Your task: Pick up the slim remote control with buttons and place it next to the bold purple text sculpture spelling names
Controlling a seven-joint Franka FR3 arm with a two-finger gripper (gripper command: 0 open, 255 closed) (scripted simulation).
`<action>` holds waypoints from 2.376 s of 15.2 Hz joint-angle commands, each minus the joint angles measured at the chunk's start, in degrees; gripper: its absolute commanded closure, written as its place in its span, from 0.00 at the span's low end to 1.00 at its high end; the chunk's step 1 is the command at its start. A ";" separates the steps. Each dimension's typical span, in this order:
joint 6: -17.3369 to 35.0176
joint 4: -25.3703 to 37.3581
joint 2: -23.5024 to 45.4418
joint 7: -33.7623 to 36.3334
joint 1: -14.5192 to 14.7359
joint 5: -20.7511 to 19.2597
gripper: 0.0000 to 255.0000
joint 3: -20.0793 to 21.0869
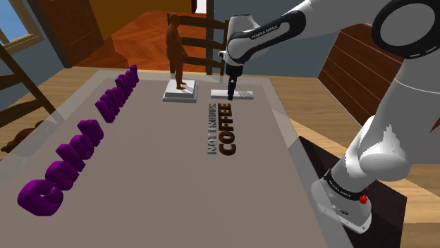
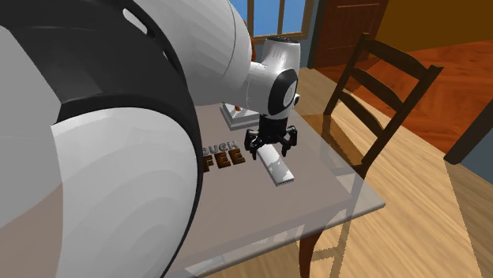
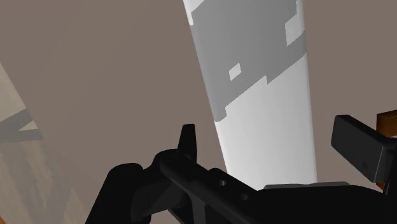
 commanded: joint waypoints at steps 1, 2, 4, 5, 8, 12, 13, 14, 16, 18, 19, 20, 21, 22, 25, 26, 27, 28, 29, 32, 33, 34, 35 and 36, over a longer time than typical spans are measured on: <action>0.02 0.01 0.02 0.01 0.00 0.00 0.00 0.00; 0.02 0.01 0.02 0.01 0.00 0.00 0.00 0.00; 0.02 0.01 0.02 0.00 0.00 0.00 1.00 0.00; 0.02 0.01 0.02 0.00 0.00 0.00 1.00 0.00; 0.01 -0.02 -0.01 0.00 0.00 0.00 1.00 0.00; -0.04 0.01 -0.04 0.02 0.01 -0.01 1.00 0.00; 0.02 0.01 0.02 0.01 0.00 0.00 1.00 0.01; -0.68 0.37 -0.32 0.06 0.01 -0.06 1.00 -0.01; -2.10 1.16 -0.96 0.15 0.03 -0.18 1.00 -0.02; -3.53 1.99 -1.57 0.24 0.04 -0.29 1.00 -0.04; -4.25 2.42 -1.85 0.29 0.05 -0.34 1.00 -0.05; -4.96 2.87 -2.13 0.33 0.05 -0.39 1.00 -0.05; -5.68 3.32 -2.39 0.37 0.06 -0.44 1.00 -0.06; -6.41 3.80 -2.65 0.41 0.07 -0.48 1.00 -0.06; -8.58 5.29 -3.34 0.51 0.08 -0.60 1.00 -0.07; -9.31 5.81 -3.54 0.55 0.08 -0.64 1.00 -0.08; -10.04 6.35 -3.74 0.58 0.09 -0.67 1.00 -0.08; -10.78 6.90 -3.92 0.61 0.09 -0.71 1.00 -0.08; -11.51 7.46 -4.10 0.64 0.09 -0.74 1.00 -0.09; -13.73 9.24 -4.54 0.72 0.10 -0.82 1.00 -0.09; -14.47 9.86 -4.67 0.74 0.10 -0.84 1.00 -0.09; -15.22 10.49 -4.78 0.76 0.10 -0.86 1.00 -0.09; -15.96 11.14 -4.88 0.78 0.10 -0.88 1.00 -0.10; -16.71 11.80 -4.97 0.80 0.10 -0.89 1.00 -0.10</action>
